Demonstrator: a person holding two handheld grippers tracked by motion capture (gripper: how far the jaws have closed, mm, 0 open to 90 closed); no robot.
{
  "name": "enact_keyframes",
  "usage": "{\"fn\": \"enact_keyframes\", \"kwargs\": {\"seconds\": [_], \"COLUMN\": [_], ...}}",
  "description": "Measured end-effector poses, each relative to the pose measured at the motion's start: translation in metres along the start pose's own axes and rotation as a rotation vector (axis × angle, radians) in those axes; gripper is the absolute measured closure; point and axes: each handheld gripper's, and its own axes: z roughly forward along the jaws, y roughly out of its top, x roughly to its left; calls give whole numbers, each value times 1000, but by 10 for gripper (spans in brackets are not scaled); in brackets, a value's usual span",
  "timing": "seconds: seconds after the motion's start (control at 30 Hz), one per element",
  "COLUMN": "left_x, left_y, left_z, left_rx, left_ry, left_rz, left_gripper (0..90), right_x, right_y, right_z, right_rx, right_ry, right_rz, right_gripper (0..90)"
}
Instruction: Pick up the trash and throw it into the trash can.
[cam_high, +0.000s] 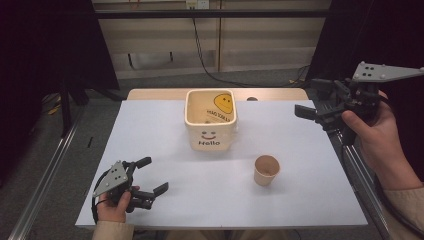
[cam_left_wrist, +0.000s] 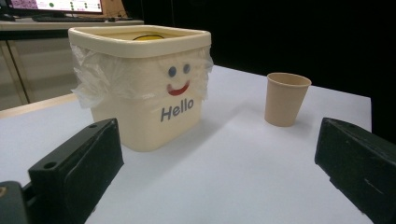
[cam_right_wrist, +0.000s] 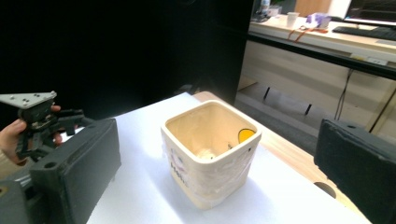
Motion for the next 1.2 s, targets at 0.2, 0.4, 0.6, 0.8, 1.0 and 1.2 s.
{"fn": "enact_keyframes", "kwargs": {"seconds": [0.2, 0.4, 0.6, 0.8, 1.0, 1.2], "left_x": [1, 1, 1, 1, 1, 0], "left_y": [0, 0, 0, 0, 0, 0], "left_z": [0, 0, 0, 0, 0, 1], "left_rx": [3, -5, -5, -10, -8, -10], "left_ry": [1, -3, -2, -3, -3, -5], "left_rz": [5, 0, -3, -1, -4, -8], "left_gripper": [7, 7, 7, 7, 7, 7], "right_x": [-1, -1, 2, 9, 10, 11], "right_y": [8, 10, 10, 10, 7, 2], "right_z": [9, 22, 35, 47, 61, 73], "right_rx": [67, 154, 259, 373, 504, 627], "right_ry": [27, 48, 67, 95, 125, 122], "right_rz": [-16, -35, -61, -84, -112, -149], "right_gripper": [9, 9, 12, 23, 29, 36]}}
